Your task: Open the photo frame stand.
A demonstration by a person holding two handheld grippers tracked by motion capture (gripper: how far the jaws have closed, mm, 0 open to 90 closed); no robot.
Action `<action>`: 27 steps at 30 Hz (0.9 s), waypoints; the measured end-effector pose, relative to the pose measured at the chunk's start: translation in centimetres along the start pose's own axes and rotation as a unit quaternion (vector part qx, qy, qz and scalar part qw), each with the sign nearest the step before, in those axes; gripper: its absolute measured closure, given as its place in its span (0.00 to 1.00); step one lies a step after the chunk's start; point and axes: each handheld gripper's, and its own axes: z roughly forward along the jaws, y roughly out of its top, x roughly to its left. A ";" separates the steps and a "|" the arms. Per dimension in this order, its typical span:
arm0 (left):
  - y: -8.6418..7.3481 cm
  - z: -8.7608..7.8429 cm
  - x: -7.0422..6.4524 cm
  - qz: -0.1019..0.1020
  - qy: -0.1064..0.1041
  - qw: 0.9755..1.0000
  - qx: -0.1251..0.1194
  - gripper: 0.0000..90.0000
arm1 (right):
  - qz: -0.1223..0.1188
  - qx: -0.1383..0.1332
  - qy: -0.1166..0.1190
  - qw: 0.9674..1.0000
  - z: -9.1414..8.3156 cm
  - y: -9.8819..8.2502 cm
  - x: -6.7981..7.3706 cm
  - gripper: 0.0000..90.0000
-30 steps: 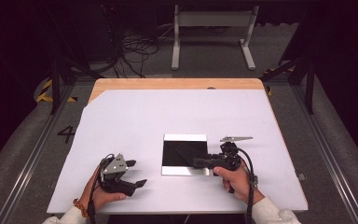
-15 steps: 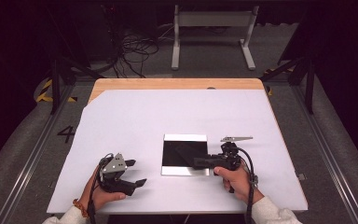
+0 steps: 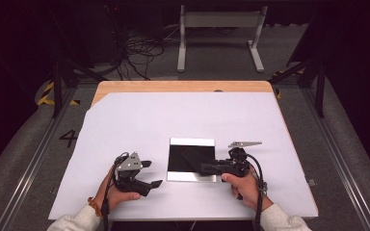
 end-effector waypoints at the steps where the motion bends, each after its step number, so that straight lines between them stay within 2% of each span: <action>1: 0.2 0.3 0.0 -0.004 -0.003 1.000 0.000 0.21 | -0.002 0.000 0.000 1.000 0.0 0.0 0.0 0.60; 3: 0.6 0.7 0.3 -0.005 -0.008 1.000 -0.001 0.21 | -0.008 -0.001 -0.002 1.000 0.0 0.0 0.1 0.60; 9: 1.3 1.5 1.3 -0.030 -0.015 0.999 -0.011 0.20 | -0.025 -0.001 -0.006 1.000 -0.1 0.0 0.3 0.60; 20: 2.3 3.5 2.0 -0.034 -0.022 0.999 0.007 0.17 | -0.046 -0.003 -0.012 0.999 -0.2 -0.1 0.6 0.60; 22: 2.3 3.8 2.2 -0.042 -0.019 0.999 0.007 0.16 | -0.049 -0.002 -0.012 0.999 -0.3 -0.1 0.8 0.61; 25: 2.4 4.2 2.5 -0.052 -0.027 0.998 0.010 0.16 | -0.054 -0.003 -0.012 0.998 -0.3 -0.1 0.8 0.61; 27: 2.5 4.4 2.6 -0.052 -0.027 0.998 0.012 0.16 | -0.057 -0.004 -0.012 0.998 -0.3 -0.1 0.9 0.61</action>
